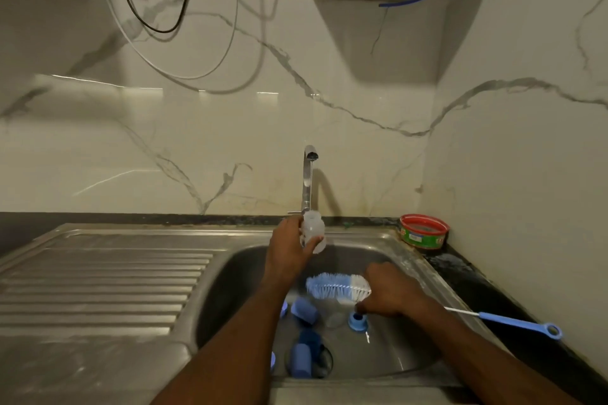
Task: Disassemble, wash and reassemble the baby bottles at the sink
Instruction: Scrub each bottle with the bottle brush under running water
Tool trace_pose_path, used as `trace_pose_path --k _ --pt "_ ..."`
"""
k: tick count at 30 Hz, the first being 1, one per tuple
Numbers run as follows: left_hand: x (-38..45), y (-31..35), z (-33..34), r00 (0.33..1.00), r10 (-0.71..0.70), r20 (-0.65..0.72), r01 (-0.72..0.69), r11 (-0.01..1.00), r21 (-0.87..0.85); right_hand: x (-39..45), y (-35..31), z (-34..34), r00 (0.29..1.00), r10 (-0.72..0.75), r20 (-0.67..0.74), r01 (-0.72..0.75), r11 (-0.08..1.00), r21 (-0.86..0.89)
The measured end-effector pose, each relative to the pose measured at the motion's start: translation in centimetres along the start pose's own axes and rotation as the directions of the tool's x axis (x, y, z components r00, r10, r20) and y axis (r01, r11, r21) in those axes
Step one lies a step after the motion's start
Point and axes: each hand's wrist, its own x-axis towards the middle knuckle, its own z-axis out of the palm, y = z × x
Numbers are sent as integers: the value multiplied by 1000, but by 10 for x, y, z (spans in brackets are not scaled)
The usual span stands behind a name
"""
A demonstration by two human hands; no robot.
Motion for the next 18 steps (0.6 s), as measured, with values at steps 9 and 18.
trace_pose_path --k 9,18 --pt "-3 -1 -4 989 -115 88 110 992 62 -2 8 -8 1000 -26 -2 26 999 -44" --pt "-7 1 -3 984 -166 67 165 986 23 -6 8 -14 1000 -26 5 26 999 -35"
